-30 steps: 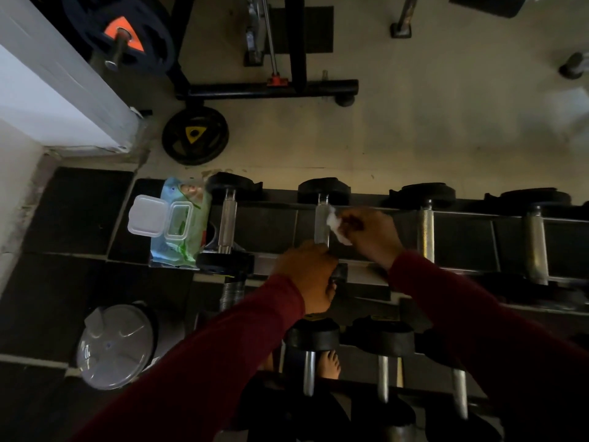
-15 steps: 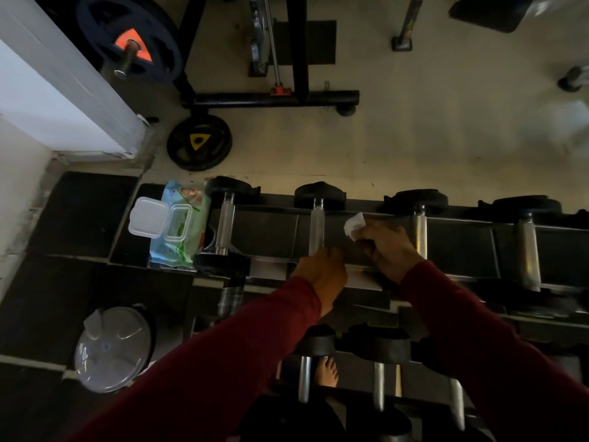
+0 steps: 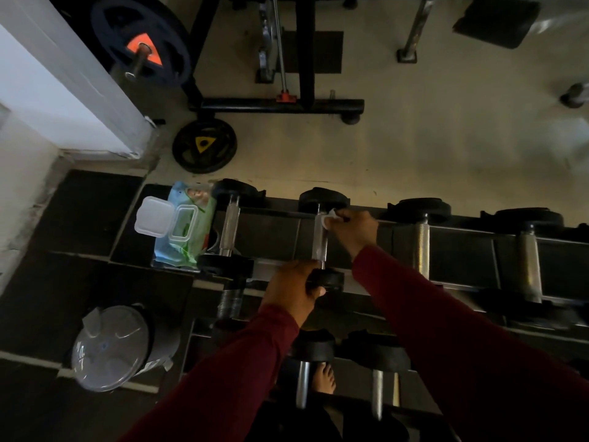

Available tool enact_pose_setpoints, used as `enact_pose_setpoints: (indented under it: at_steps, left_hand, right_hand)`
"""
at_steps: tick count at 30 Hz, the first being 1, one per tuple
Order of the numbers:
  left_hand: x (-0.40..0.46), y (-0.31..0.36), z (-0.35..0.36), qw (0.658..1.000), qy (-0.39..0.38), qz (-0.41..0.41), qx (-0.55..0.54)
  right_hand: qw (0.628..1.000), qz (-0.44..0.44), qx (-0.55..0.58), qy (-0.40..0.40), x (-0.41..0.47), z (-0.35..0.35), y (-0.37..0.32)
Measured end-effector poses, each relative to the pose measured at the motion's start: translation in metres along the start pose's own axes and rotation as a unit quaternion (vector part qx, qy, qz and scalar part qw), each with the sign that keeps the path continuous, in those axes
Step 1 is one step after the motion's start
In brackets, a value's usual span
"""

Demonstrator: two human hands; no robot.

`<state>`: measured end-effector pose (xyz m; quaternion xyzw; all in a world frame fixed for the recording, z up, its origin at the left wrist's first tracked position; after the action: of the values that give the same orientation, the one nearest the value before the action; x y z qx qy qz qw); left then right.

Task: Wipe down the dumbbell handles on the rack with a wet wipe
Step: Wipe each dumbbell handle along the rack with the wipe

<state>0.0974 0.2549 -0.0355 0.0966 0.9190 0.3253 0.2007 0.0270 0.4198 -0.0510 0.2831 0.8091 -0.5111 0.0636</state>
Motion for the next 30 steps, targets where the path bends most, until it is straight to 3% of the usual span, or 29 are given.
enact_pose_setpoints:
  at_steps: [3, 9, 12, 16, 19, 22, 26, 30]
  left_hand:
    - [-0.005, -0.009, -0.007, 0.997, 0.041, -0.037, -0.052]
    - [-0.004, -0.016, -0.012, 0.992, 0.050, -0.071, -0.093]
    - [-0.004, -0.023, -0.013, 0.987, 0.057, -0.084, -0.122]
    - [-0.005, -0.030, -0.008, 0.980, 0.063, -0.106, -0.159]
    - [-0.004, -0.032, -0.007, 0.976, 0.061, -0.109, -0.178]
    - [-0.001, -0.035, -0.008, 0.972, 0.048, -0.117, -0.198]
    - [0.003, -0.041, -0.006, 0.967, 0.052, -0.126, -0.215]
    - [0.006, -0.044, -0.005, 0.973, 0.044, -0.119, -0.192]
  right_hand:
    - [0.999, -0.012, -0.031, 0.015, 0.000, 0.002, 0.001]
    - [0.990, 0.019, -0.131, -0.052, -0.039, 0.012, 0.031]
    - [0.987, -0.016, -0.156, -0.029, -0.045, 0.014, 0.032]
    - [0.989, -0.089, -0.105, 0.059, -0.024, 0.008, -0.003]
    - [0.980, -0.131, -0.135, 0.065, -0.013, 0.008, -0.020]
    - [0.958, -0.184, -0.218, 0.027, -0.025, 0.014, -0.021]
    - [0.936, -0.164, -0.301, -0.079, -0.039, 0.024, -0.004]
    - [0.887, -0.215, -0.406, -0.038, -0.015, 0.031, -0.018]
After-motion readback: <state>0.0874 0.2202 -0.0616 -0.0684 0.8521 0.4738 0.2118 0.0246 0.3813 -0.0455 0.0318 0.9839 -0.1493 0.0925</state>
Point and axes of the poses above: each hand's wrist, its own x-axis towards the middle knuckle, its own z-axis out of the palm, y = z × x, the point moved 3 cm from there along x, towards the middle knuckle, and after that the axes turned 4 degrees about -x, right-handed, at the moved point
